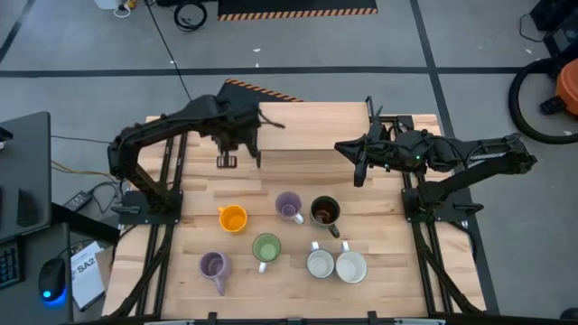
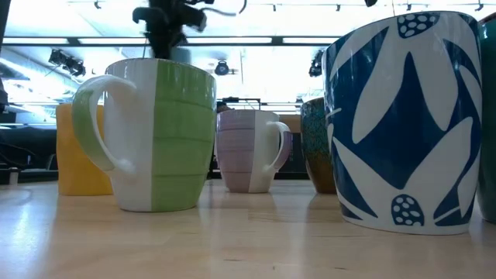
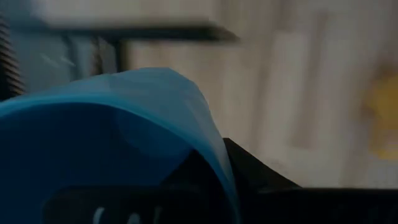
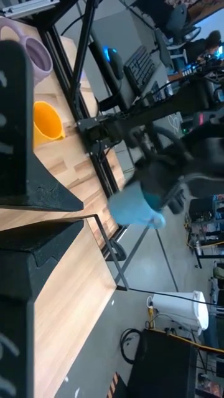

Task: Place coffee mugs
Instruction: Put the blue mug on the shelf

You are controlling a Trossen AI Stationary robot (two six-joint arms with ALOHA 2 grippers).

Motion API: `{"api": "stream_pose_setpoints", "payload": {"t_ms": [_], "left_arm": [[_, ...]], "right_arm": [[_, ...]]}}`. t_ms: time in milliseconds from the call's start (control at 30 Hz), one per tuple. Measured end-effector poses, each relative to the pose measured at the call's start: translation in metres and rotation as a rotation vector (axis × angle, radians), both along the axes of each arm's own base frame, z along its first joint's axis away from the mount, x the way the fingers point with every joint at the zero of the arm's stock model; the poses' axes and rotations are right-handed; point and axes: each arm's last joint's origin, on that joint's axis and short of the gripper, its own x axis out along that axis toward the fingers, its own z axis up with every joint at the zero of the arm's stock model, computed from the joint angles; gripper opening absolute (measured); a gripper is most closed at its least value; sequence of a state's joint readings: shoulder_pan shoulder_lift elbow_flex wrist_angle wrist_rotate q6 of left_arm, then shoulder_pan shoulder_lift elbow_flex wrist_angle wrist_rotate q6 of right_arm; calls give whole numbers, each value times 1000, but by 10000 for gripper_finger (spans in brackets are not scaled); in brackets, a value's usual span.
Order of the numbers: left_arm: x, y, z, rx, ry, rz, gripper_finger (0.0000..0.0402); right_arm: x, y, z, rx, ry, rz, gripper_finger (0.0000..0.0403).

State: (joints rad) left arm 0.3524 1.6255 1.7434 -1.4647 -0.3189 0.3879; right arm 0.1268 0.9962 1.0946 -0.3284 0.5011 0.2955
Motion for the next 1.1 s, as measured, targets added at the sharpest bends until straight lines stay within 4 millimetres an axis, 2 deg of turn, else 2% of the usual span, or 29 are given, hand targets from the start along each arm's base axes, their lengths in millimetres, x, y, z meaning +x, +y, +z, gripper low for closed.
{"api": "stream_pose_setpoints", "payload": {"t_ms": [400, 567, 733, 900, 1100], "left_arm": [[22, 37, 17, 220, -219, -166, 32], [29, 42, 13, 103, -311, -235, 32], [41, 33, 10, 12, -324, -224, 27], [65, 26, 10, -10, -316, -265, 27], [83, 36, -7, -58, -218, -238, 27]], "right_arm": [[0, 0, 0, 70, -30, -20, 38], [0, 0, 0, 70, -34, -22, 38], [0, 0, 0, 70, -34, -21, 38], [0, 0, 0, 70, -31, -21, 38], [0, 0, 0, 69, -25, -12, 38]]}}
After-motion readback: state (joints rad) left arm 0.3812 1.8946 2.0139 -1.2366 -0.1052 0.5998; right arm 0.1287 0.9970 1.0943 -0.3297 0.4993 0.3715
